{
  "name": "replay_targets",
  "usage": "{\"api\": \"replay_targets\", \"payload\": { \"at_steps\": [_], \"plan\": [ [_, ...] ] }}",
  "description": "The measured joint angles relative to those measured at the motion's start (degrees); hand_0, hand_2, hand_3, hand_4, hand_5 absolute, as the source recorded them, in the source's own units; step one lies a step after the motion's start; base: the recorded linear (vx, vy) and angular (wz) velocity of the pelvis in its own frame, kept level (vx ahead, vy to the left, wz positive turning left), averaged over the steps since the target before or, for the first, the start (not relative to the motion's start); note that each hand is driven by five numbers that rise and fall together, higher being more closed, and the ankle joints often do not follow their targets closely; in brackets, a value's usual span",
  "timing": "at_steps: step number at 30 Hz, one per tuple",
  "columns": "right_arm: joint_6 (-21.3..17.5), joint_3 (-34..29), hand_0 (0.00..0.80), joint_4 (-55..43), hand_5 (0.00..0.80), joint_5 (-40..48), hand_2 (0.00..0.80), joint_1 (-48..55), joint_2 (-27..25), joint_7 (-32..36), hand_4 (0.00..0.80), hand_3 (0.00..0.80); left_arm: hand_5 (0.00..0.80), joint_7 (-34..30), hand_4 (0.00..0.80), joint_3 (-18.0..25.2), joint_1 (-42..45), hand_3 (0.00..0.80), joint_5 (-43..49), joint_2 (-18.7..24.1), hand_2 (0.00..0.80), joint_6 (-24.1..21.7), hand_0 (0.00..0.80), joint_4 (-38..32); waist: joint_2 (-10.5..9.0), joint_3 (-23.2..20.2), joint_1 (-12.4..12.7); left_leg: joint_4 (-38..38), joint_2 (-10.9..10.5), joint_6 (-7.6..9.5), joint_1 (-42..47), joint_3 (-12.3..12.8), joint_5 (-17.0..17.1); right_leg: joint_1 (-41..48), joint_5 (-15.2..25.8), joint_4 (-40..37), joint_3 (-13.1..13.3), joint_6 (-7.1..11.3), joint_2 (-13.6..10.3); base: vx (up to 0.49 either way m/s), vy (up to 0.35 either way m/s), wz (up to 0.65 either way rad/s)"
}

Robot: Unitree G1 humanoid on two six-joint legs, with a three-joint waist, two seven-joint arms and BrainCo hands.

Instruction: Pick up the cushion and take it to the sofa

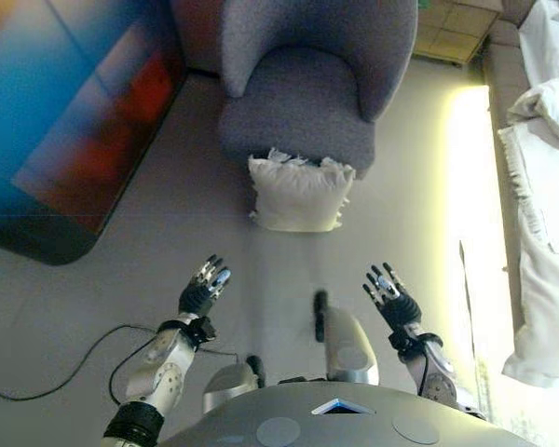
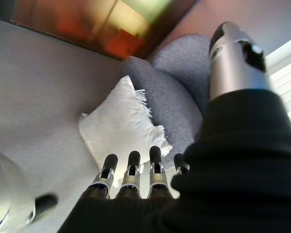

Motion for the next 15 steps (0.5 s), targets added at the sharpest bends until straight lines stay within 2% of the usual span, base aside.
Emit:
{"api": "replay_targets", "payload": {
  "at_steps": [1,3,4,5,6,7,8,9,10,12,15],
  "plan": [
    [0.74,0.09,0.0,-0.05,0.0,-0.13,0.0,0.12,-0.01,0.0,0.0,0.0,0.0,0.22,0.0,-0.09,0.14,0.0,-0.04,-0.1,0.0,0.08,0.0,-0.68,0.41,-0.72,-0.37,0.1,1.38,-1.11,1.18,0.11,-1.02,0.78,0.29,0.49,0.68,-0.56,1.7,0.449,-0.162,0.4],
    [2.12,0.05,0.0,0.08,0.0,-0.67,0.0,0.49,-0.38,-0.06,0.0,0.0,0.0,1.16,0.0,-0.29,1.7,0.0,-0.19,-0.52,0.0,0.59,0.0,-2.11,3.58,-4.02,-1.46,-0.29,5.07,-4.27,4.53,0.67,-1.75,2.88,2.69,1.28,1.77,-3.88,6.6,0.43,-0.217,0.39],
    [2.39,0.06,0.0,0.24,0.0,-0.69,0.0,0.4,-0.36,0.0,0.0,0.0,0.0,1.76,0.0,-0.34,1.12,0.0,-0.48,-0.6,0.0,0.89,0.0,-2.29,3.8,-5.06,-2.47,3.99,6.37,-4.78,4.07,2.03,-1.94,4.17,3.73,1.3,2.3,-8.47,8.32,0.352,-0.227,0.1],
    [2.8,0.08,0.0,0.57,0.0,-0.75,0.0,-0.52,-0.56,0.18,0.0,0.0,0.0,2.45,0.0,-0.17,0.8,0.0,-0.74,-1.51,0.0,0.85,0.0,-2.37,4.84,-5.64,-2.34,9.28,7.65,-6.23,2.19,3.19,-1.02,5.29,2.89,0.89,1.98,-9.08,9.58,0.422,-0.25,-0.29],
    [2.9,0.12,0.0,0.95,0.0,-1.23,0.0,-1.98,-0.58,0.6,0.0,0.0,0.0,3.44,0.0,0.27,-0.08,0.0,-0.74,-1.59,0.0,0.84,0.0,-2.24,4.68,-5.94,-2.27,18.3,8.59,-6.74,-1.44,3.43,0.86,6.02,2.63,0.8,2.83,-10.58,9.82,0.327,-0.202,-0.71],
    [2.84,0.44,0.0,0.99,0.0,-1.47,0.0,-3.42,-0.96,0.88,0.0,0.0,0.0,4.29,0.0,0.41,-0.75,0.0,-0.74,-2.91,0.0,0.8,0.0,-2.16,4.72,-6.23,-1.74,25.07,8.75,-6.78,-4.65,3.07,5.4,6.75,2.22,0.62,2.44,-11.72,10.48,0.344,-0.178,-0.95],
    [2.72,1.24,0.0,1.16,0.0,-2.21,0.0,-4.68,-1.77,1.09,0.0,0.0,0.0,5.17,0.0,0.42,-1.78,0.0,-0.84,-3.47,0.0,0.79,0.0,-2.13,4.39,-6.29,-0.73,31.38,9.34,-5.69,-7.46,2.84,8.63,7.9,1.81,-0.28,2.57,-12.83,9.96,0.245,-0.094,-0.75],
    [2.69,1.49,0.0,1.53,0.0,-3.02,0.0,-5.88,-2.32,1.1,0.0,0.0,0.0,5.72,0.0,0.02,-3.08,0.0,-0.85,-4.62,0.0,0.81,0.0,-2.06,3.87,-5.97,-1.1,37.24,10.12,-4.98,-11.04,2.61,9.27,9.68,1.36,-1.59,2.57,-13.37,9.97,0.251,-0.034,-0.41],
    [2.68,1.63,0.0,1.89,0.0,-3.45,0.0,-6.08,-2.46,1.03,0.0,0.0,0.0,5.9,0.0,-0.55,-4.95,0.0,-0.85,-5.05,0.0,0.78,0.0,-2.25,3.13,-5.68,-0.92,39.86,10.33,-4.78,-13.5,2.62,9.06,12.29,1.18,-3.35,2.91,-13.68,9.79,0.202,0.021,-0.11],
    [2.53,2.57,0.0,1.69,0.0,-3.44,0.0,-6.03,-2.67,1.11,0.0,0.0,0.0,6.32,0.0,-0.83,-5.79,0.0,-0.84,-5.07,0.0,0.65,0.0,-2.49,1.31,-5.64,-0.8,36.13,10.15,-4.58,-16.18,2.63,8.97,16.51,0.71,-6.64,3.54,-14.37,9.76,0.219,0.097,-0.23],
    [2.28,2.98,0.0,1.0,0.0,-3.45,0.0,-5.43,-2.8,0.97,0.0,0.0,0.0,7.36,0.0,-0.65,-5.47,0.0,-2.38,-4.87,0.0,0.54,0.0,-2.25,1.39,-5.61,0.69,19.63,10.27,-4.54,-18.45,2.47,9.01,19.87,0.1,-9.37,5.25,-14.88,11.01,0.254,0.145,-0.34]
  ]
}}
